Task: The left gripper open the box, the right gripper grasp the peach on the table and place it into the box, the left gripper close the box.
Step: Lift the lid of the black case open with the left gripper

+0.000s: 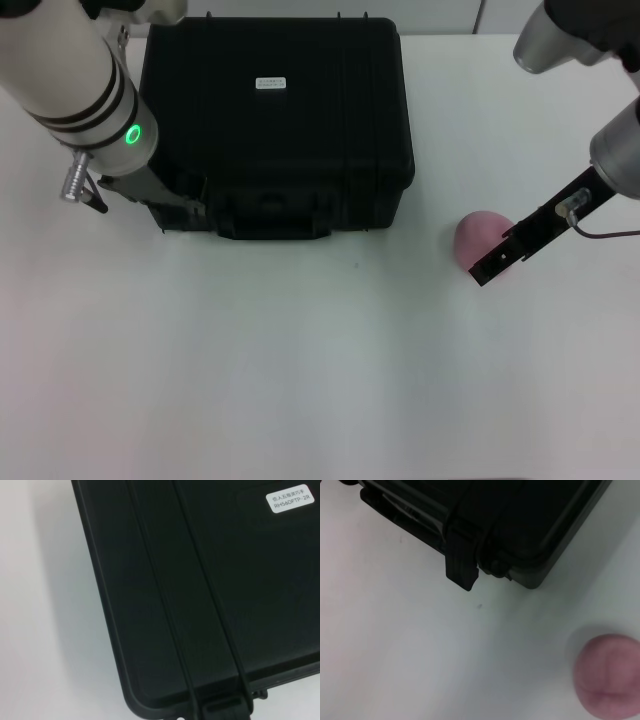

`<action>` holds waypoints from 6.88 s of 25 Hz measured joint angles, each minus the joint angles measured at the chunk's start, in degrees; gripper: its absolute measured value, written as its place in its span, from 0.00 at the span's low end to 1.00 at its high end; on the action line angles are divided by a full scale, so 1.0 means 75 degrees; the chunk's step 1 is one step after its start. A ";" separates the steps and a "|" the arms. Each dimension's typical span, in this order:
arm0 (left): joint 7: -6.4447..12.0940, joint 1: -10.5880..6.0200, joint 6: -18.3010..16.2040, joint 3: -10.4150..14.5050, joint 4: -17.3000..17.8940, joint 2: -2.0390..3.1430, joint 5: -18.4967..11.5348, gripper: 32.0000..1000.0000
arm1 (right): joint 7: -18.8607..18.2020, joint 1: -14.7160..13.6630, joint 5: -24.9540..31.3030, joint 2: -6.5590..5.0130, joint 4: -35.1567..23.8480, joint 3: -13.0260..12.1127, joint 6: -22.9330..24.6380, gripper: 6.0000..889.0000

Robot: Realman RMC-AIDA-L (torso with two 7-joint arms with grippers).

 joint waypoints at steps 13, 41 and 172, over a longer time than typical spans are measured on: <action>0.0006 0.0032 -0.0020 0.0002 0.0028 0.0000 -0.0014 0.36 | 0.0000 0.0000 0.0001 0.0001 0.0000 0.0013 0.0000 0.95; 0.0028 0.0056 -0.0302 -0.0021 0.0596 0.0024 -0.0025 0.36 | -0.0055 0.0000 0.0000 0.0001 0.0011 0.0058 0.0000 0.95; 0.1242 -0.0991 -0.1409 -0.2279 0.2698 0.0047 0.0457 0.36 | -0.0071 0.0035 0.0001 -0.0011 0.0035 0.0011 0.0000 0.95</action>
